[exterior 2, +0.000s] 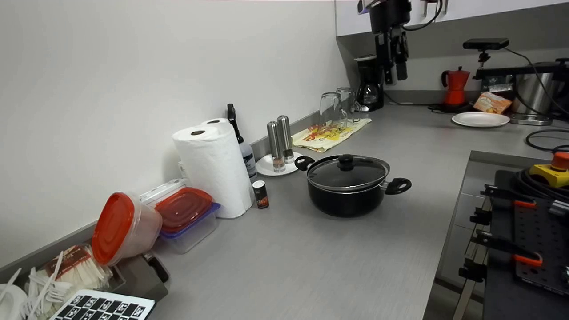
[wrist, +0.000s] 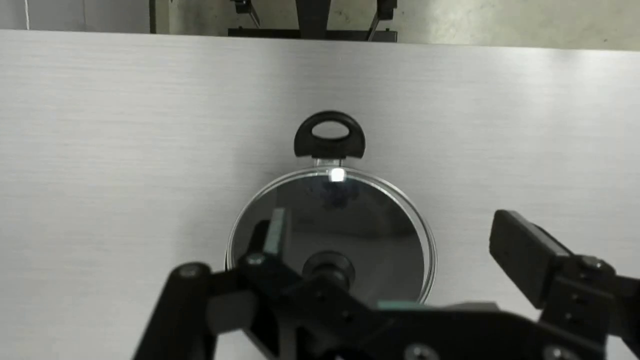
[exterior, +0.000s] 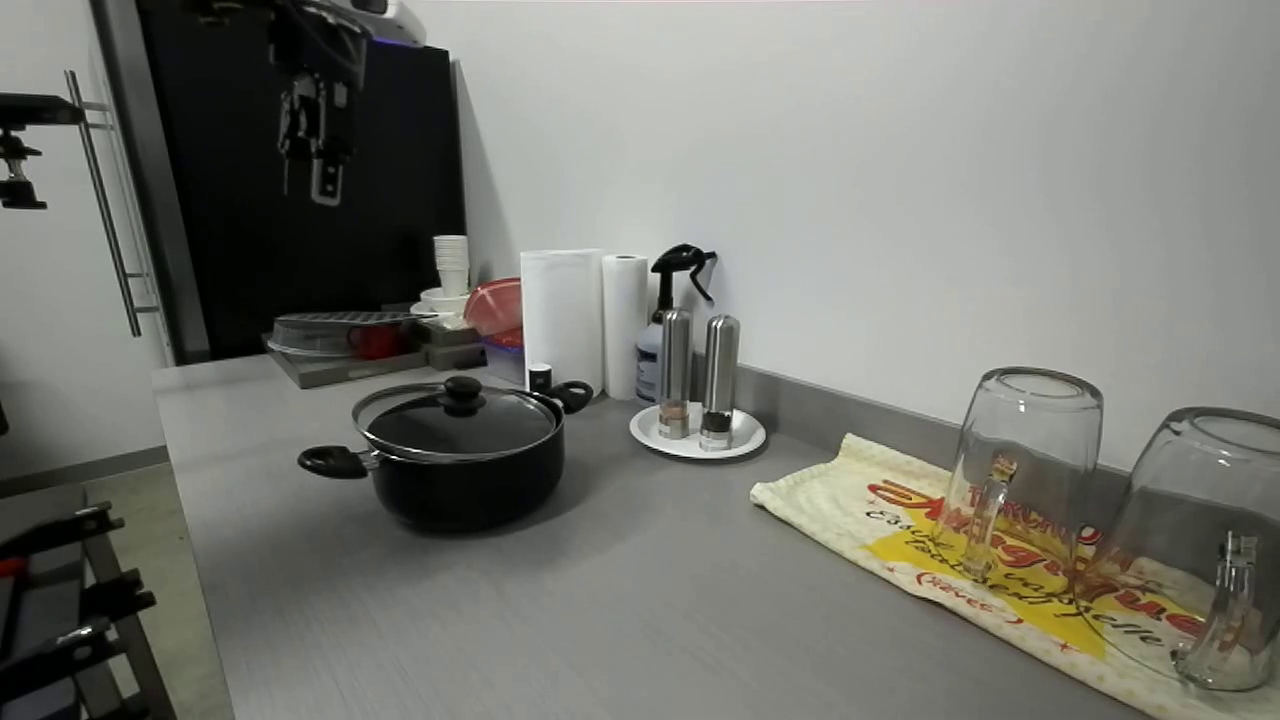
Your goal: Remove the lid from the pot
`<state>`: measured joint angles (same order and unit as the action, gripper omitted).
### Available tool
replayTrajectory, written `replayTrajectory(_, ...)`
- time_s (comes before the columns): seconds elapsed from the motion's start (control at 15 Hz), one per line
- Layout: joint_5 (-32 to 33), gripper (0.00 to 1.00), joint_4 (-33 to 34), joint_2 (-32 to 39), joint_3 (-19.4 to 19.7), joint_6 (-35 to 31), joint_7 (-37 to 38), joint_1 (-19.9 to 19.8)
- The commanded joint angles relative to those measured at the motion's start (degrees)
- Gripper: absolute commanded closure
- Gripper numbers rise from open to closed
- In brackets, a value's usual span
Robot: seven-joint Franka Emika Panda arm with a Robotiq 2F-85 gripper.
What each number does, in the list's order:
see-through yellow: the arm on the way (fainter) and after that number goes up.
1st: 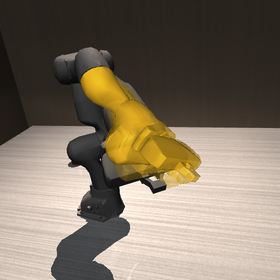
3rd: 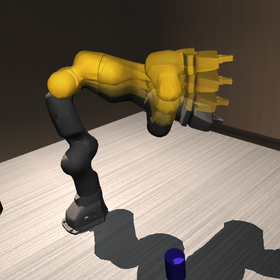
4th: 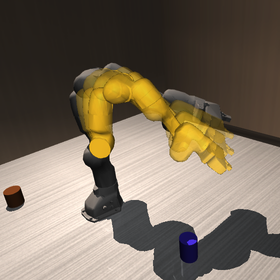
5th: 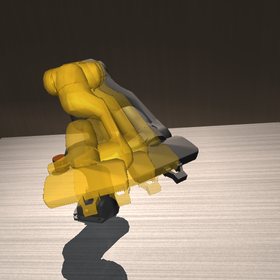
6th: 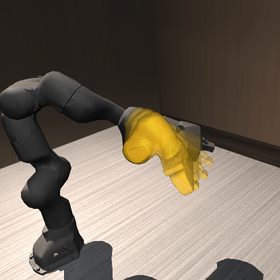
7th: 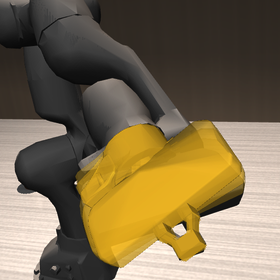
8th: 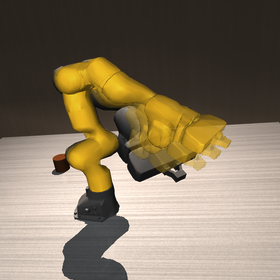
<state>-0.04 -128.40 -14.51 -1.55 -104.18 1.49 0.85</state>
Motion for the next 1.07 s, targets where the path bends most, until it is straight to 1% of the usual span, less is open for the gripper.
replayTrajectory(0.0,-0.9,0.00,10.2,11.5,0.8,-4.1,2.7,-1.0)
replayTrajectory(0.2,-0.4,0.00,17.6,19.9,1.6,-6.3,5.3,-1.7)
replayTrajectory(0.4,-0.6,0.00,24.9,28.2,2.6,-5.3,7.0,-2.4)
replayTrajectory(0.53,-0.8,0.00,28.5,32.5,3.2,-4.9,7.9,-2.5)
replayTrajectory(0.73,-1.3,0.00,32.4,37.7,3.8,-4.0,9.1,-2.7)
replayTrajectory(0.87,-1.6,0.00,33.8,40.1,3.9,-3.0,9.6,-2.8)
replayTrajectory(1.0,-1.8,0.00,33.6,41.2,3.9,-1.8,9.7,-2.8)
